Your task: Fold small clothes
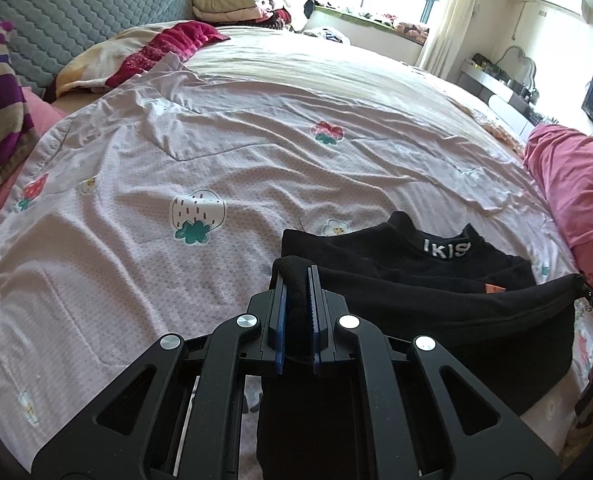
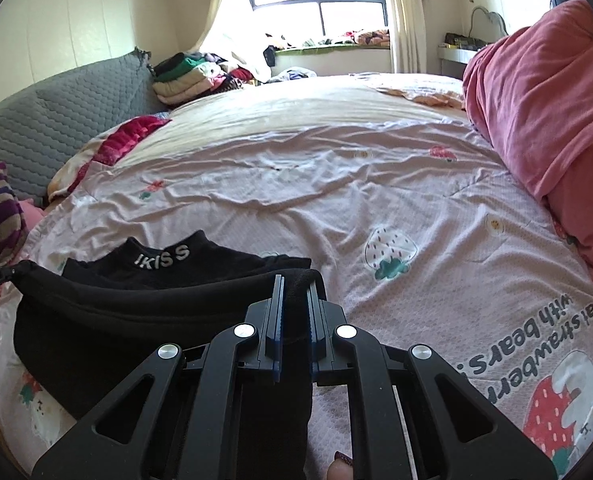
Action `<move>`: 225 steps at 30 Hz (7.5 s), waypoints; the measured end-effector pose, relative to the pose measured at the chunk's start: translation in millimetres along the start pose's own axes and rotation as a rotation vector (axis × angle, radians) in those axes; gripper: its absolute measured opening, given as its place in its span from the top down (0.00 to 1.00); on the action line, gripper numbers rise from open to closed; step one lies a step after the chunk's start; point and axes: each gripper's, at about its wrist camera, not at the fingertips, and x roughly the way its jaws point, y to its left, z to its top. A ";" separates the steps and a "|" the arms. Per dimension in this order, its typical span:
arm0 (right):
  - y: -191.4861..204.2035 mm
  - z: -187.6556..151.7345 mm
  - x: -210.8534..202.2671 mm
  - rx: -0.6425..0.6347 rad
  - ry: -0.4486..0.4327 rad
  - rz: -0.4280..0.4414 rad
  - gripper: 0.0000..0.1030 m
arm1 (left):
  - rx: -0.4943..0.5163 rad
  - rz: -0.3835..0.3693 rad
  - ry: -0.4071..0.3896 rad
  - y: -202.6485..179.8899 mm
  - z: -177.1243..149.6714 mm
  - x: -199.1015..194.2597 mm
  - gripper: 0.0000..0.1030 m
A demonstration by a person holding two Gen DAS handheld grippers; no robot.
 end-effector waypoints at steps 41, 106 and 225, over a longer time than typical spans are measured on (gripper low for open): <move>68.1 -43.3 38.7 -0.318 0.160 0.001 0.77 | 0.261 0.020 0.125 -64.4 -53.5 37.4 0.94; 16.1 10.6 36.7 -0.036 0.011 -0.146 0.32 | 0.009 0.089 0.090 11.7 0.1 67.4 0.56; 55.2 -108.4 -29.8 0.372 -0.067 0.284 0.94 | 0.364 0.013 0.332 -339.0 -4.2 90.9 0.84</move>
